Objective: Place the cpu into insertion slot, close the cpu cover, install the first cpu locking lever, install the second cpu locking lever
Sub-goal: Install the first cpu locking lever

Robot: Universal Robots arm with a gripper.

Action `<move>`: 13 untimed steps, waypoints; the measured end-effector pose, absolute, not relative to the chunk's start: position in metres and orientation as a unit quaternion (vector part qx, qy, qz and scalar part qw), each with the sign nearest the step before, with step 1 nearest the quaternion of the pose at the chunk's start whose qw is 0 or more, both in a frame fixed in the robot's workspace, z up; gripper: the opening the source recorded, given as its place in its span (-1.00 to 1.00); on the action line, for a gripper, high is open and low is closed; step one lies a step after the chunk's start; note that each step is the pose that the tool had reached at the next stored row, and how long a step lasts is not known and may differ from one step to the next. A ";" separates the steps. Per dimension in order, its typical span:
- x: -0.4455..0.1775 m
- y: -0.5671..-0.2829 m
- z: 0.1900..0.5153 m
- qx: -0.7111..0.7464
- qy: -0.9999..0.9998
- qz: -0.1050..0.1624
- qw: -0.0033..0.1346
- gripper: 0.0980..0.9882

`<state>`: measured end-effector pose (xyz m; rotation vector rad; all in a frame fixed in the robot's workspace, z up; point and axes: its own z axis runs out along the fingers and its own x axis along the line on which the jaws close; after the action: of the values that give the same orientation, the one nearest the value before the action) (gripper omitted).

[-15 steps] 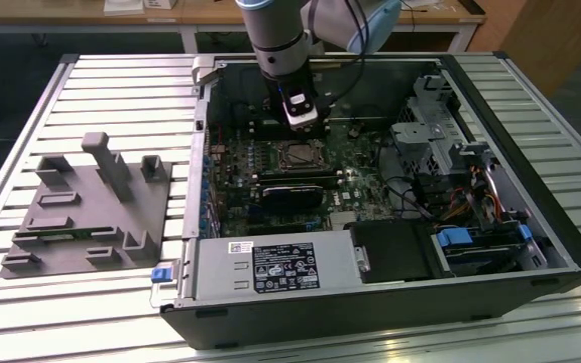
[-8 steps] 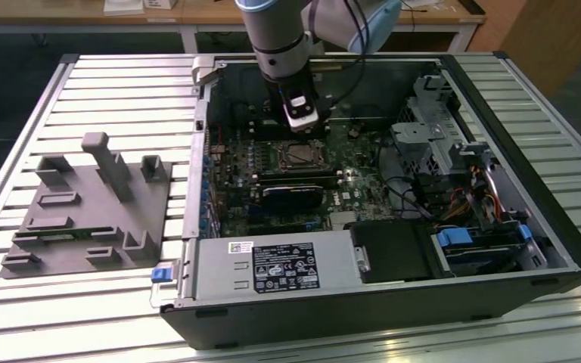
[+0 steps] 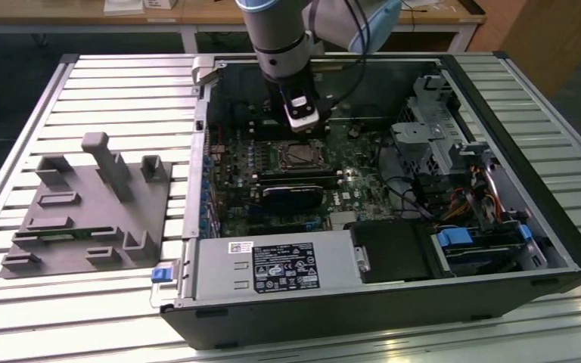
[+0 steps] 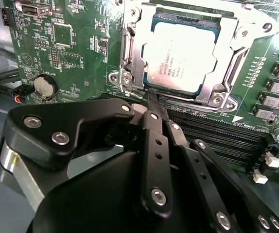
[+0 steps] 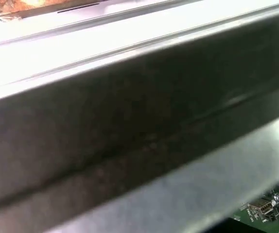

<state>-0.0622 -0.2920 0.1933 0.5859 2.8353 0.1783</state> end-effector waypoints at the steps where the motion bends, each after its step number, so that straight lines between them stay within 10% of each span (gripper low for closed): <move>1: -0.062 -0.292 0.194 0.201 0.970 0.061 0.120 -0.98; 13: -0.062 -0.292 0.219 0.201 0.970 0.063 0.120 -0.98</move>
<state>-0.0622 -0.2919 0.2194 0.5866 2.8358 0.1838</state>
